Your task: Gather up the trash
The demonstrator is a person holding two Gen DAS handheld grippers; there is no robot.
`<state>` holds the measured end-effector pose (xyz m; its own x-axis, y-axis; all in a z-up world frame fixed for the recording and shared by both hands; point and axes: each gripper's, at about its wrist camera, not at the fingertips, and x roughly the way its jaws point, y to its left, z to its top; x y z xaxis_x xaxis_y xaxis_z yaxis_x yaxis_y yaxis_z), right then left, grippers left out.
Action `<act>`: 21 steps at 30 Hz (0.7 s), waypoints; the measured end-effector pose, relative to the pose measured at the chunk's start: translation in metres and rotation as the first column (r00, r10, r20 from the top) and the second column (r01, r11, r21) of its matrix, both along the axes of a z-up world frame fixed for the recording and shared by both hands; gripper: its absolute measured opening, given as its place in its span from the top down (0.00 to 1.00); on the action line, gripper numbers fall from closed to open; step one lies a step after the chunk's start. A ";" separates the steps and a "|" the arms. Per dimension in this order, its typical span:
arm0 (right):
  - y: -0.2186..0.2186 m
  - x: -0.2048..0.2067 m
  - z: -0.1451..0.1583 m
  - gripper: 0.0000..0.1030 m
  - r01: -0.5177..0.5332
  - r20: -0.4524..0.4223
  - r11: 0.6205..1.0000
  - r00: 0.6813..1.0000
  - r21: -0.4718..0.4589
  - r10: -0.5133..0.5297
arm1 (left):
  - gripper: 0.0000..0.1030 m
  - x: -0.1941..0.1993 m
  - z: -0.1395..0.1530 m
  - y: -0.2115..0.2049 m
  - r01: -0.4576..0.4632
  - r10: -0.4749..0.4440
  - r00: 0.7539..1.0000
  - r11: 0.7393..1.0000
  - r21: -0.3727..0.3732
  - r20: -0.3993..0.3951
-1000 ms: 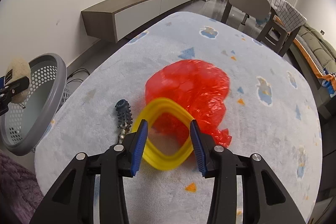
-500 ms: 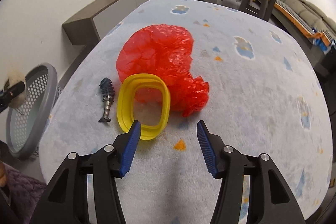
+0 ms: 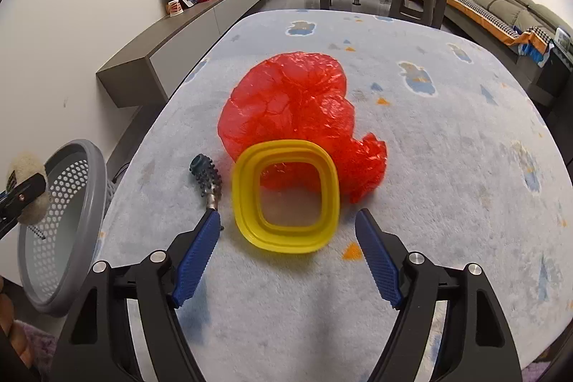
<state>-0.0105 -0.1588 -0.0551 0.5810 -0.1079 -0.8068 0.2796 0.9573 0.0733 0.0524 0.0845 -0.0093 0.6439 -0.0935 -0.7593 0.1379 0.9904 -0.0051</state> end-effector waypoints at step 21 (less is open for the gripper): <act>0.002 0.027 -0.024 0.35 0.077 -0.028 0.996 0.997 -0.032 -0.078 | 0.41 0.000 -0.003 -0.004 0.002 -0.001 1.000 1.000 0.001 -0.012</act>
<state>0.0168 -0.1573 -0.0793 0.5458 -0.1766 -0.8191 0.3551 0.9342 0.0352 0.0526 0.0803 -0.0119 0.6344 -0.0935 -0.7674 0.1393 0.9902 -0.0055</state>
